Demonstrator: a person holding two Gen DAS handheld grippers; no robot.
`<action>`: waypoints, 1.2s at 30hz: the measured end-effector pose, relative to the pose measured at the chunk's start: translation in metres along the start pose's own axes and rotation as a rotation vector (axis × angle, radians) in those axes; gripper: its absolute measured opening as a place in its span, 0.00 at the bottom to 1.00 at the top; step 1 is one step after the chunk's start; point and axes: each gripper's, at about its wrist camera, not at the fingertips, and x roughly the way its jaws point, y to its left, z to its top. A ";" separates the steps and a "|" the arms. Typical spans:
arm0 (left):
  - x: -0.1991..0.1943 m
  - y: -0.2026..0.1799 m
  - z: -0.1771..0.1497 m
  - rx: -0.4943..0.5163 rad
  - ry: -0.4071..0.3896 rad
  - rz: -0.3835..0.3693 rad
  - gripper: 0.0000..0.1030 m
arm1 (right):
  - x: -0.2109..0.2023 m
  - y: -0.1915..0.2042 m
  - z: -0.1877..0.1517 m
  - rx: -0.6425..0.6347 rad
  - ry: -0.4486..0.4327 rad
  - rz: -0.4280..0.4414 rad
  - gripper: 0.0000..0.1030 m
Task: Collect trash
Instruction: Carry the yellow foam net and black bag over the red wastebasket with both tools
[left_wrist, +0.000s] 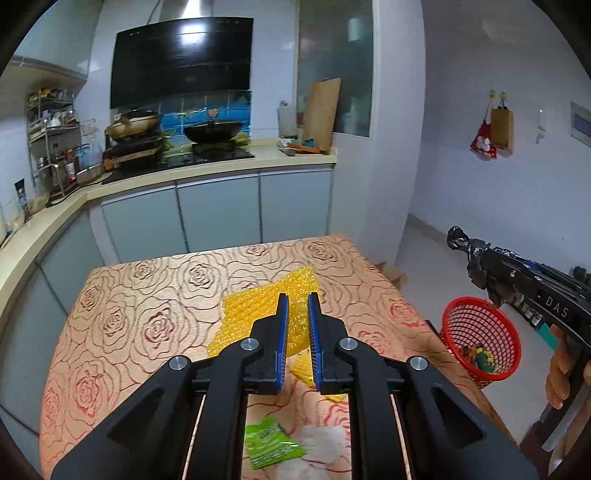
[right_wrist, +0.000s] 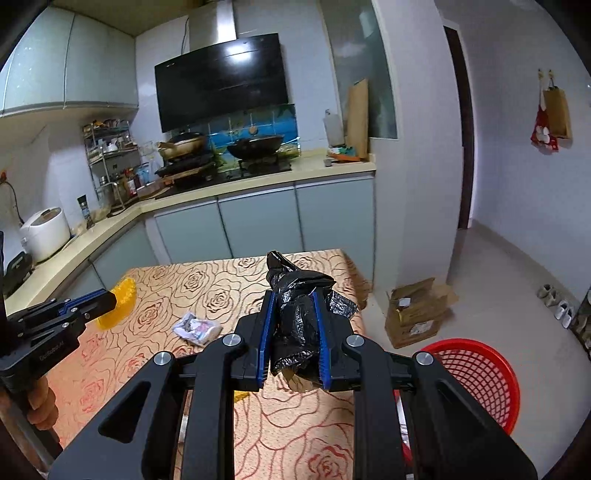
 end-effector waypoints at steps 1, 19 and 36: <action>0.001 -0.004 0.000 0.004 0.001 -0.007 0.10 | -0.001 -0.003 -0.001 0.003 0.000 -0.005 0.20; 0.025 -0.089 0.004 0.098 0.034 -0.163 0.10 | -0.026 -0.070 -0.015 0.083 -0.010 -0.133 0.20; 0.070 -0.187 0.000 0.184 0.117 -0.349 0.10 | -0.042 -0.133 -0.040 0.162 0.015 -0.254 0.20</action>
